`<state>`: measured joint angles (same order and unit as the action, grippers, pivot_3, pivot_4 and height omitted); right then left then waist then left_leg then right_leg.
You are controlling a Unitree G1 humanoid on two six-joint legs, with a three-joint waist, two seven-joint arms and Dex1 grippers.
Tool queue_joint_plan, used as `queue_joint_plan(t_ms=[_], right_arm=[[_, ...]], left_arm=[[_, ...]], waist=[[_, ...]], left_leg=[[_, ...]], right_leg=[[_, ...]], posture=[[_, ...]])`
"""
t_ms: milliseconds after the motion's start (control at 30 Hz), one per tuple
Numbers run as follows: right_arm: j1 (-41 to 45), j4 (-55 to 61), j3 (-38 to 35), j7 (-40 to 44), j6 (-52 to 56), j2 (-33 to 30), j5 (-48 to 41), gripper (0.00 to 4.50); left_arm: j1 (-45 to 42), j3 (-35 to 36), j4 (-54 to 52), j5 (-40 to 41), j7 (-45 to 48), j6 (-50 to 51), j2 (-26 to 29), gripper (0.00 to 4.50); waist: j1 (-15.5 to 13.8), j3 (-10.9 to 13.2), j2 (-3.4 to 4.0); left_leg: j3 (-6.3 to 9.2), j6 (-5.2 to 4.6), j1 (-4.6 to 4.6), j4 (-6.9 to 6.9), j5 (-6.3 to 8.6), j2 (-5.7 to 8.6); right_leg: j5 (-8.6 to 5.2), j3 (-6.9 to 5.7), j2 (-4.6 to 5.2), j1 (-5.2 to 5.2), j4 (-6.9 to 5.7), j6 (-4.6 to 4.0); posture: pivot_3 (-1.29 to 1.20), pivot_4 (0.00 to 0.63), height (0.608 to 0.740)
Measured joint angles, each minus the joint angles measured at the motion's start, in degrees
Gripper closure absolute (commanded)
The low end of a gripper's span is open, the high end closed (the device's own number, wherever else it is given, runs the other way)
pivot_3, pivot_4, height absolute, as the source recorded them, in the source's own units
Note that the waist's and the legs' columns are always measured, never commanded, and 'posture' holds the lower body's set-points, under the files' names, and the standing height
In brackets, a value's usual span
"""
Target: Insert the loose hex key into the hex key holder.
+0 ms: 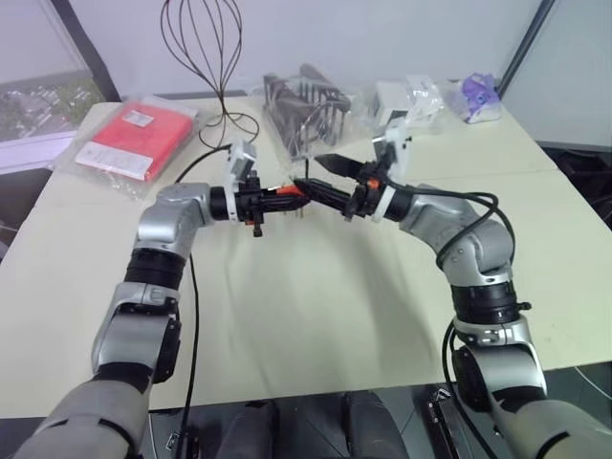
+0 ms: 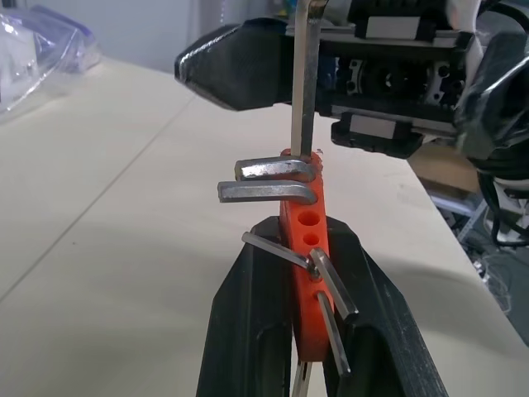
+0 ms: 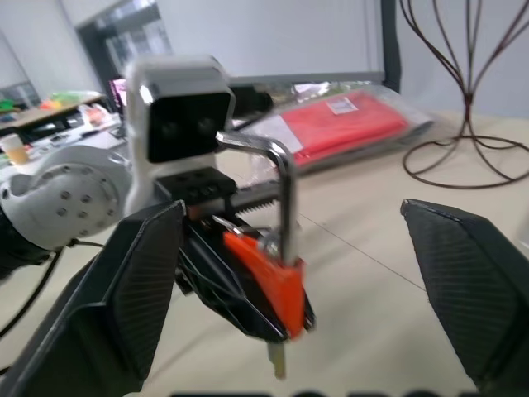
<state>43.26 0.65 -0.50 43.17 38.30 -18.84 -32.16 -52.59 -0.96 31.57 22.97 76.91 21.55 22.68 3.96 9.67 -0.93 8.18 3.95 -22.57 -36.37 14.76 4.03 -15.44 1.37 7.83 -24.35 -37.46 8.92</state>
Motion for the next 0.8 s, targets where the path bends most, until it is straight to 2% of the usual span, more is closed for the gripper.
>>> queue_joint_plan(t_ms=[233,367,567,667,800], right_arm=[[1.2,-1.4,-0.9,-2.1,-1.7,-0.7,1.5,0.44],[-0.4,0.9,-0.8,0.4,-0.4,-4.3,0.9,0.44],[-4.7,4.5,-0.3,3.6,0.1,-11.6,1.8,0.44],[-5.4,4.6,-0.3,3.8,0.0,-12.4,2.4,0.44],[-6.3,5.4,-0.3,3.0,-0.4,-11.9,2.7,0.44]], left_arm=[[-0.2,0.0,0.5,0.0,0.1,-0.7,0.6,4.50],[1.2,0.0,-0.4,0.1,-0.5,0.8,0.6,4.50],[8.3,-0.6,-6.1,1.5,-5.1,13.4,-0.4,4.50],[12.4,-2.3,-9.4,1.7,-7.6,20.3,-0.4,4.50],[13.6,-1.6,-11.4,4.0,-11.6,29.4,-1.1,4.50]], waist=[[0.0,0.0,0.00],[-0.1,0.0,0.00],[0.1,0.0,0.00],[0.1,0.0,0.00],[-0.3,0.0,-0.01]], left_leg=[[0.00,0.00,0.00,0.01,0.00,0.00],[0.00,-0.01,0.00,0.00,0.01,0.01],[-0.01,-0.07,0.02,0.00,0.04,0.00],[-0.01,-0.07,0.02,0.00,0.04,-0.02],[0.00,-0.07,0.01,-0.07,0.04,0.00]], right_leg=[[0.00,0.00,0.00,0.00,0.00,0.00],[0.00,0.00,0.01,0.02,0.01,0.00],[0.00,0.00,-0.01,0.02,0.00,0.00],[0.00,0.00,-0.03,0.02,-0.01,0.00],[0.00,0.00,-0.01,0.06,0.00,0.00]], posture=[[0.00,0.150,0.740],[0.00,0.150,0.740],[0.00,0.150,0.740],[0.00,0.150,0.740],[0.00,0.150,0.740]])
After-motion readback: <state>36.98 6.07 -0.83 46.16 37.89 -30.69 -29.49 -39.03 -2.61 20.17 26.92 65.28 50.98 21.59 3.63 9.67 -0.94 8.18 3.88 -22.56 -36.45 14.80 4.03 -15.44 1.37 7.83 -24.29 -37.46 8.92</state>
